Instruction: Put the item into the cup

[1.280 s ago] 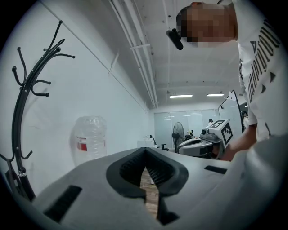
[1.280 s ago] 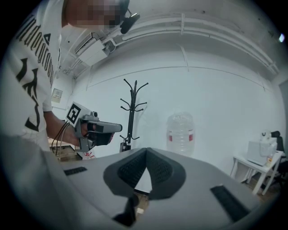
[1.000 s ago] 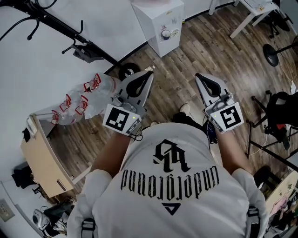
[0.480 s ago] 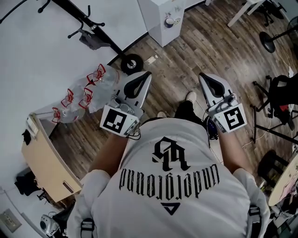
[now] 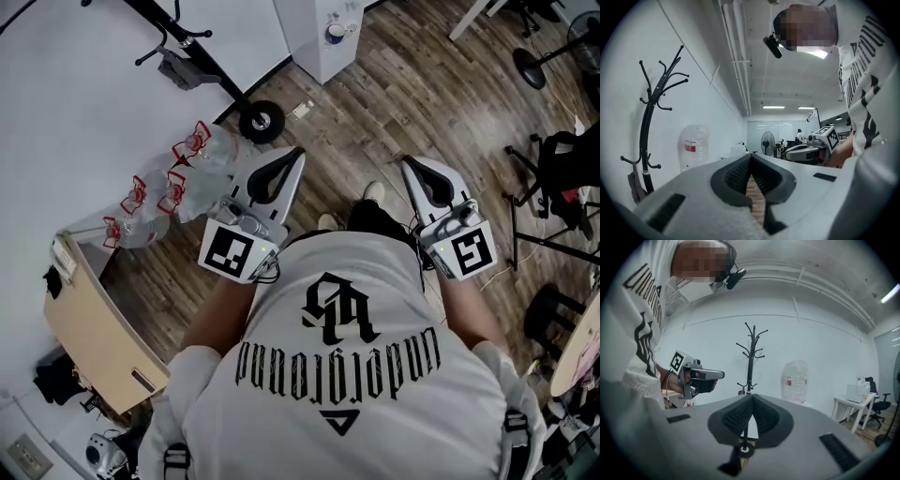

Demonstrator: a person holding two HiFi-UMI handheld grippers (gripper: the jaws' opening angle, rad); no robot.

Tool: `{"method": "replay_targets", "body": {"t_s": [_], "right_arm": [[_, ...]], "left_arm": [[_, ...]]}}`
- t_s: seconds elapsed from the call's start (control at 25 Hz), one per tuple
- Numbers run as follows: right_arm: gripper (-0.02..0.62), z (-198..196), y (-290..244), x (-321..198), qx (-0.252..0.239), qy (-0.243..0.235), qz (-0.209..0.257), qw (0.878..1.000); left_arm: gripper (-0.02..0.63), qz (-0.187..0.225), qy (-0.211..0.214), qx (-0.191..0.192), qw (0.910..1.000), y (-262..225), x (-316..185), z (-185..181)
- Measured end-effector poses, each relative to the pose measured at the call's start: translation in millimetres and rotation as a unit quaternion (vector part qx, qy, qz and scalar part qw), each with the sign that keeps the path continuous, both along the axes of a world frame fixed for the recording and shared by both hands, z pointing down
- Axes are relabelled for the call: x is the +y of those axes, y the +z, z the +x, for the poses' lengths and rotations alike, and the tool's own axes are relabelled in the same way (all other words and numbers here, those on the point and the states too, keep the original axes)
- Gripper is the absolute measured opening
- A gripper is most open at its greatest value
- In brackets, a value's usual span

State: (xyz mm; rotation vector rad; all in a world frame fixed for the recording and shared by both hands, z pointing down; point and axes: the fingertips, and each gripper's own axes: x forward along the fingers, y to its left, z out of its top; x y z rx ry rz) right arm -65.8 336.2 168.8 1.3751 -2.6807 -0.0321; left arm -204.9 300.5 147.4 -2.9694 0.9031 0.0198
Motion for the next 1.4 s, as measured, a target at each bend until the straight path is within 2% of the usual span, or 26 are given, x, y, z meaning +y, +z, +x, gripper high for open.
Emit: {"method": "replay_targets", "body": {"t_s": [0.36, 0.56, 0.72, 0.92, 1.04, 1.4], "right_arm": [[0.005, 1, -10, 19, 0.008, -0.008, 0.014, 1.0], [0.005, 2, -10, 22, 0.003, -0.012, 0.011, 1.0], [0.005, 2, -12, 23, 0.003, -0.014, 0.017, 1.0], [0.005, 6, -13, 28, 0.008, -0.012, 0.031, 0.999], [0.005, 7, -11, 30, 0.005, -0.01, 0.03, 0.999], [0.005, 6, -9, 36, 0.013, -0.006, 0.019, 1.0]], "left_arm": [[0.006, 0.013, -0.001, -0.001, 0.9999, -7, 16, 2], [0.006, -0.003, -0.006, -0.001, 1.0, -8, 22, 1], [0.006, 0.016, -0.01, 0.003, 0.9998, -11, 23, -2], [0.008, 0.0, -0.013, -0.002, 0.9999, -10, 30, 1], [0.008, 0.018, -0.012, 0.001, 0.9998, -12, 30, -1], [0.006, 0.018, -0.004, 0.0, 0.9998, -12, 33, -5]]}}
